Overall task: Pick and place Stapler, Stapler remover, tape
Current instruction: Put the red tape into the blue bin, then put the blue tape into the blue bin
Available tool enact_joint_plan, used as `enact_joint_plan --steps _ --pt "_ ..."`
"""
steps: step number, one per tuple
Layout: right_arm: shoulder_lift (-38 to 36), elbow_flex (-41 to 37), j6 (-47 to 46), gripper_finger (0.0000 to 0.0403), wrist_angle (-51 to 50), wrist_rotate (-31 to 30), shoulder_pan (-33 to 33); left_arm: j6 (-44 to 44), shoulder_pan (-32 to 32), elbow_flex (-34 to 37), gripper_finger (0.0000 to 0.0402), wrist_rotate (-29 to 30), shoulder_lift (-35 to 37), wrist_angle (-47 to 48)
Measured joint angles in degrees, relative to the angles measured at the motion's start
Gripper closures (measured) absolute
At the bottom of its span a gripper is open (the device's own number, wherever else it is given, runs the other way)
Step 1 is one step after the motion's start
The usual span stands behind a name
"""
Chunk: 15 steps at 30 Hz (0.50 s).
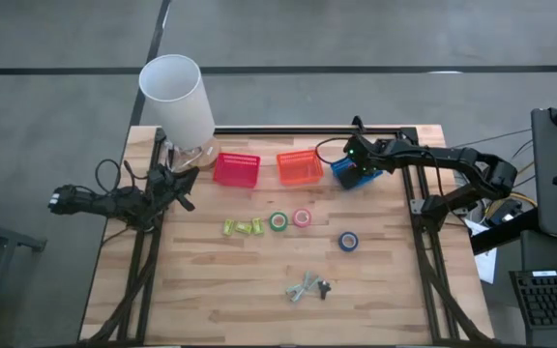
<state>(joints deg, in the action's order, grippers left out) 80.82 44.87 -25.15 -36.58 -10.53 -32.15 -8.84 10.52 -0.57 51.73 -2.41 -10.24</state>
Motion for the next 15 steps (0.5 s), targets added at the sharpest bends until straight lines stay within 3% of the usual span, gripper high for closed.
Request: enact_joint_plan --steps 3,6,15 --pt "-0.24 0.37 0.58 0.022 -0.51 -0.41 -0.01 0.0 0.0 0.01 0.0378 0.0 0.0 0.0" --pt "-0.31 0.8 -0.08 0.0215 -2.03 -6.18 0.05 0.0 0.0 -0.01 0.0378 0.0 0.0 0.02" --pt "-0.31 0.8 -0.75 0.0242 -4.16 -12.29 0.88 0.0 0.0 -0.01 0.0378 -0.01 0.0 0.01"
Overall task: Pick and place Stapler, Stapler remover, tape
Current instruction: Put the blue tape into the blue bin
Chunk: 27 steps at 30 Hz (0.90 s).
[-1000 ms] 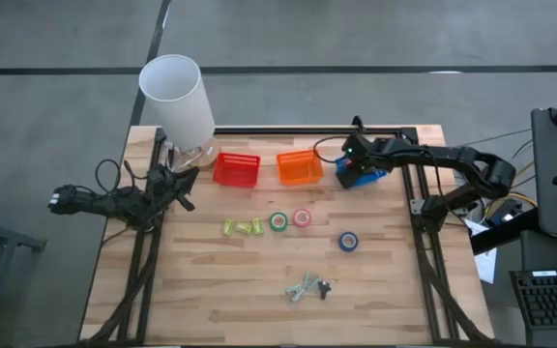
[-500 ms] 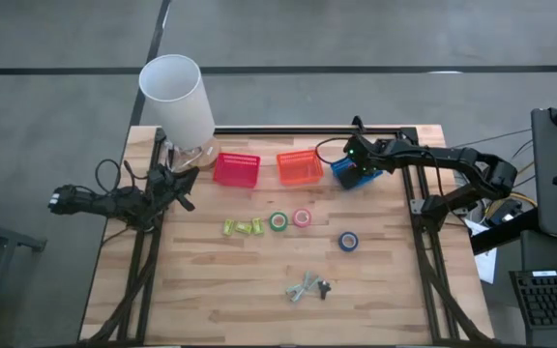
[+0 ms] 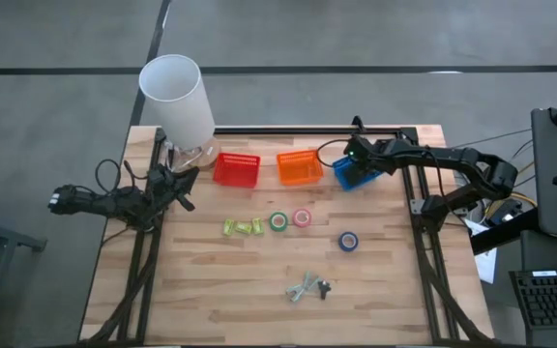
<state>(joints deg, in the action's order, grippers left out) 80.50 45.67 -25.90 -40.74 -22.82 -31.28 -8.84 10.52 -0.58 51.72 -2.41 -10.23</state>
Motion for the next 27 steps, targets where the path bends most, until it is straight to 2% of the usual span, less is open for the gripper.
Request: enact_joint_plan --steps 8,18,27 --pt "-2.35 0.02 -0.7 0.0265 0.0 3.74 3.42 0.01 0.0 0.01 0.0377 0.01 -0.01 0.0" --pt "-11.14 0.02 -1.74 0.0278 -0.53 5.68 15.79 0.01 0.0 0.01 0.0377 0.01 0.0 -0.01" --pt "-14.21 -1.61 -4.21 0.027 -0.99 17.07 28.93 0.0 0.0 0.0 0.0376 0.02 0.0 0.0"
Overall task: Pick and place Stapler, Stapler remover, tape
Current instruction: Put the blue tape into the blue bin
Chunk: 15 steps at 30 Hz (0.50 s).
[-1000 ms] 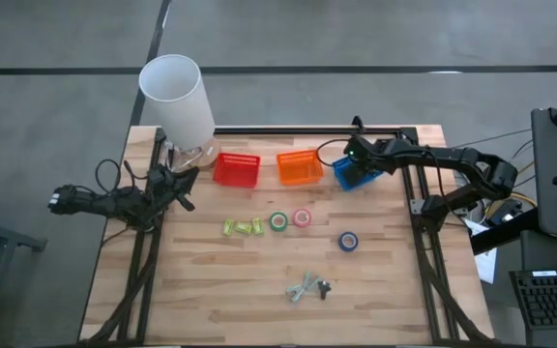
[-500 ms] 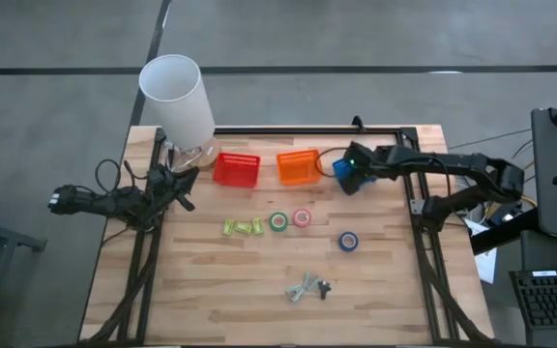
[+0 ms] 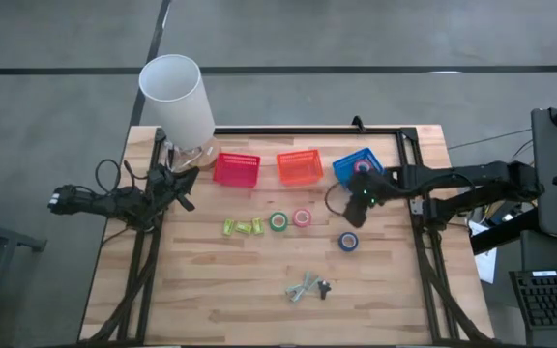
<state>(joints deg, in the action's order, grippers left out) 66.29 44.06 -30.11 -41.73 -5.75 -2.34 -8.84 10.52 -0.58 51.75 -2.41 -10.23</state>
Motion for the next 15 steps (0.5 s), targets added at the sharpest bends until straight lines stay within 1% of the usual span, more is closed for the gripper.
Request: enact_joint_plan --steps 3,7,11,15 --pt "1.61 -0.66 -1.76 0.0259 -0.03 1.11 4.45 0.0 0.0 0.0 0.0378 0.0 -0.01 0.01" --pt "4.04 -1.06 -3.55 0.0236 -0.01 0.88 8.6 0.0 0.0 0.01 0.0378 -0.02 0.0 0.0" --pt "6.38 -1.06 -4.03 0.0211 0.06 0.93 10.98 0.02 0.0 0.02 0.0376 -0.02 0.01 0.02" --pt "9.01 -1.19 -4.41 0.0199 0.08 0.84 11.99 0.01 0.0 0.01 0.0378 -0.01 -0.01 0.02"
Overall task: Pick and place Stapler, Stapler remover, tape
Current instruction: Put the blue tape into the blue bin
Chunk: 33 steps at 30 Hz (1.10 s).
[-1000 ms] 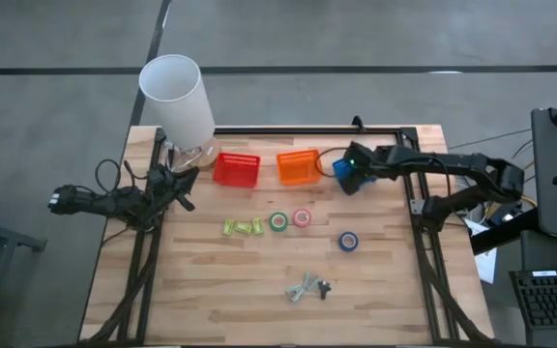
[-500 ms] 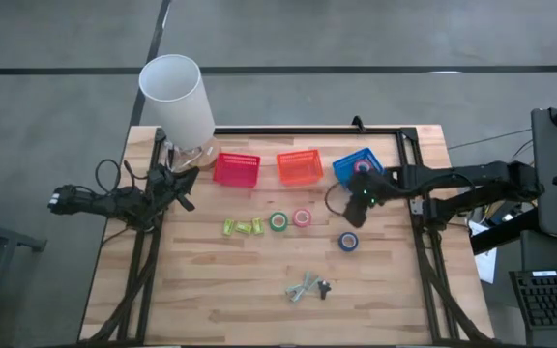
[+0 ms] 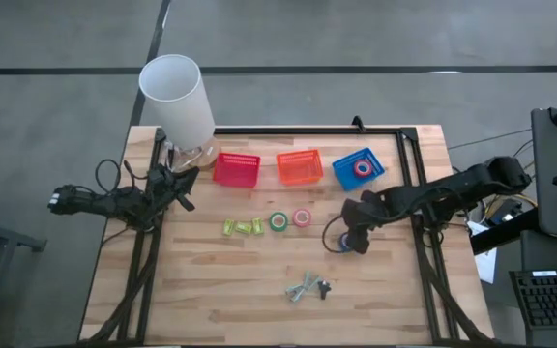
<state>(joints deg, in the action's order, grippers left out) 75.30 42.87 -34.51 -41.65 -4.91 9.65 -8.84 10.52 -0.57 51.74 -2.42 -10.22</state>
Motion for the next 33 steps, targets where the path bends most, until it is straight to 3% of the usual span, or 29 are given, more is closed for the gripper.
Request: enact_joint_plan --steps 19,24,33 --pt "13.65 0.07 0.21 0.0211 0.7 0.33 -0.02 -0.01 0.0 -0.01 0.0377 0.01 0.01 -0.02" --pt "13.71 0.09 0.62 0.0256 0.89 0.7 -0.13 0.0 0.0 0.01 0.0377 -0.02 0.02 -0.02" --pt "8.14 -0.2 2.39 0.0371 -0.22 -0.08 -1.25 -0.01 0.0 0.02 0.0378 -0.02 0.0 0.0"
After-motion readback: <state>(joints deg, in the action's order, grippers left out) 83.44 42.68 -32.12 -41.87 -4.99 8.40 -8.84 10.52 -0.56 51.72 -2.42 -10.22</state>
